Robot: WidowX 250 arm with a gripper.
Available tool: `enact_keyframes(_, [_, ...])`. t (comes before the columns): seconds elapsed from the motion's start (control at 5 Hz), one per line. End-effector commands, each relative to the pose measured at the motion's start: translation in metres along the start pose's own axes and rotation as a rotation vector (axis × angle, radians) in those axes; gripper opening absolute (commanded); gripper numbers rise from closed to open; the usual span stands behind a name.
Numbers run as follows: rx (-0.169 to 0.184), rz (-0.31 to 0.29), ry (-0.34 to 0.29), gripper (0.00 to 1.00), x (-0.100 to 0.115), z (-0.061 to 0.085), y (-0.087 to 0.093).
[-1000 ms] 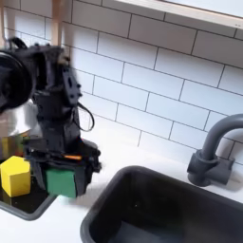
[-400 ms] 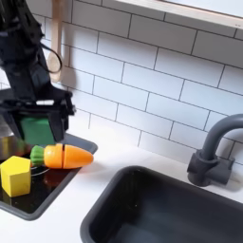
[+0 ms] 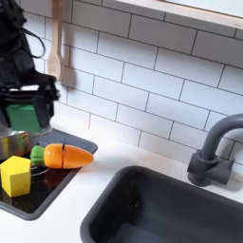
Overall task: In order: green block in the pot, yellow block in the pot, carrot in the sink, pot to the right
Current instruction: 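Put the green block in the pot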
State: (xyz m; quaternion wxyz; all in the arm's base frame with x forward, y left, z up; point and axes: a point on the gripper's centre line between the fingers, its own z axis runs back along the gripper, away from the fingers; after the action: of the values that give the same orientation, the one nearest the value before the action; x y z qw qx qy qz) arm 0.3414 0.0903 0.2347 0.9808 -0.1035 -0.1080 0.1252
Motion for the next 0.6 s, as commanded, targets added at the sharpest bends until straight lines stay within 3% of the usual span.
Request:
enact_keyframes(0.0, [-0.002, 0.055, 0.002, 0.00, 0.009, -0.001, 0.038])
enact_keyframes(0.4, [0.019, 0.094, 0.012, 0.00, 0.034, -0.013, 0.065])
